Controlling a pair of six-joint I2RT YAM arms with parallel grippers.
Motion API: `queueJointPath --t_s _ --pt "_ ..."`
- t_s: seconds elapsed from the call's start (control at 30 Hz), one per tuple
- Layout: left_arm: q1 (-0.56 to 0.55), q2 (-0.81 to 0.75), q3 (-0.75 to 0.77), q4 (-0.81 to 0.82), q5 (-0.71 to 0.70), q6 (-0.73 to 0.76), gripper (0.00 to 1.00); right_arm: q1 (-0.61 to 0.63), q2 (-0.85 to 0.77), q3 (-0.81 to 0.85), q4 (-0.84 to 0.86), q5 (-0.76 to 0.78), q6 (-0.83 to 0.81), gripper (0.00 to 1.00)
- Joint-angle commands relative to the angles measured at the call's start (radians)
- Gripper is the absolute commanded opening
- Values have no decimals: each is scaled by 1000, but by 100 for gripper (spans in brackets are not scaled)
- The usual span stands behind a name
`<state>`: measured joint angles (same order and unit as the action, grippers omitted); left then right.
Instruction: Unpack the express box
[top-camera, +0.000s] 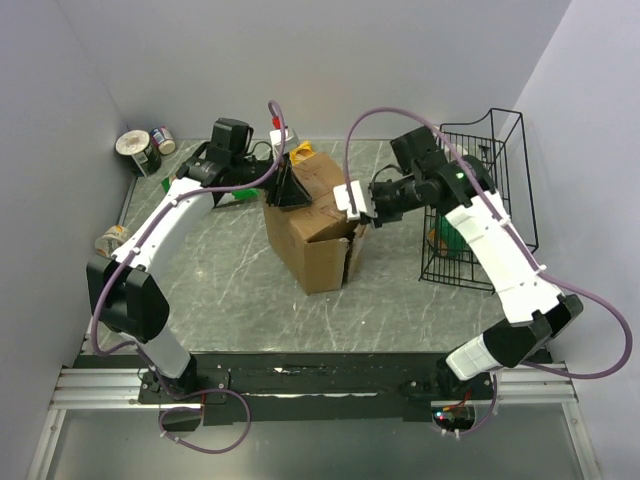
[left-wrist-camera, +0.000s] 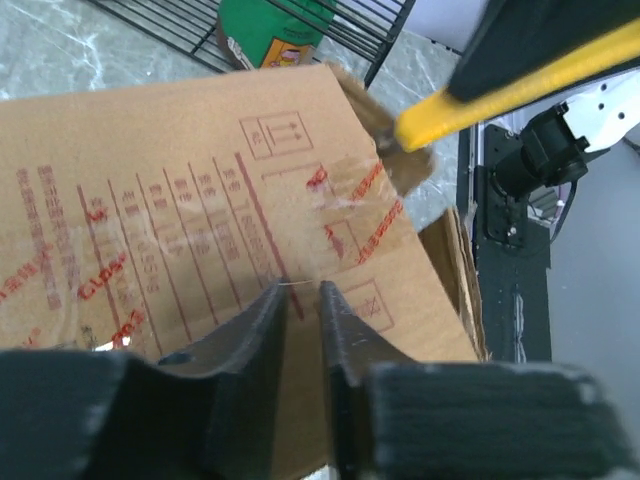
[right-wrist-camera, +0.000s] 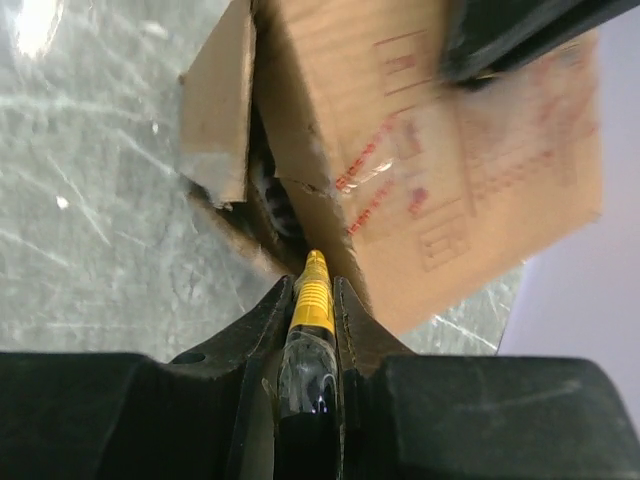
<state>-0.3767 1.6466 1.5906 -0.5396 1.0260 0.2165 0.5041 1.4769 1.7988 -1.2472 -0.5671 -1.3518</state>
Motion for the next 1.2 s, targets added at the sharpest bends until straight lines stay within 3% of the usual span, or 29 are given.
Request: queueJointPath --t_s 0.0,0.1,0.17,0.23,0.27,0.3,0.37,0.4,0.43,0.5,0.6,0.73,0.93,1.0,1.07,1.13,1.17 --pt "-7 -19 87 16 17 -84 33 5 8 311 -4 -30 149 0" --pt "4 -60 85 173 -7 -227 41 4 46 509 -27 -24 278 0" --pt "16 -88 85 233 -43 -359 47 4 33 528 36 13 362 0" --pt "36 -109 94 271 -126 -437 53 4 -73 340 180 158 466 0" --pt "41 -119 94 274 -154 -443 57 5 -133 217 444 229 477 0" --pt "45 -128 89 270 -180 -442 59 5 -273 -88 595 302 471 0" --pt "47 -157 77 257 -246 -419 63 4 -407 -414 966 480 357 0" --pt "51 -165 62 251 -259 -413 64 4 -500 -692 1305 498 289 0" --pt "56 -171 54 235 -271 -402 64 2 -529 -810 1447 515 132 0" --pt "67 -195 25 219 -285 -390 64 -7 -543 -1053 1780 518 19 0" --pt "81 -231 -13 187 -313 -362 64 -6 -494 -1159 1871 562 -53 0" --pt "104 -283 -57 162 -333 -342 64 -16 -388 -1292 2153 630 -125 0" --pt "131 -327 -122 139 -337 -333 66 -50 -354 -1437 2143 580 -86 1" --pt "133 -338 -148 135 -337 -330 66 -55 -345 -1486 2117 573 -76 6" --pt "134 -350 -165 135 -337 -330 67 -56 -320 -1507 2097 573 -47 27" --pt "134 -360 -188 130 -343 -332 67 -55 -300 -1521 2085 572 -24 39" --pt "136 -363 -202 125 -345 -328 67 -55 -281 -1521 2079 578 -15 41"
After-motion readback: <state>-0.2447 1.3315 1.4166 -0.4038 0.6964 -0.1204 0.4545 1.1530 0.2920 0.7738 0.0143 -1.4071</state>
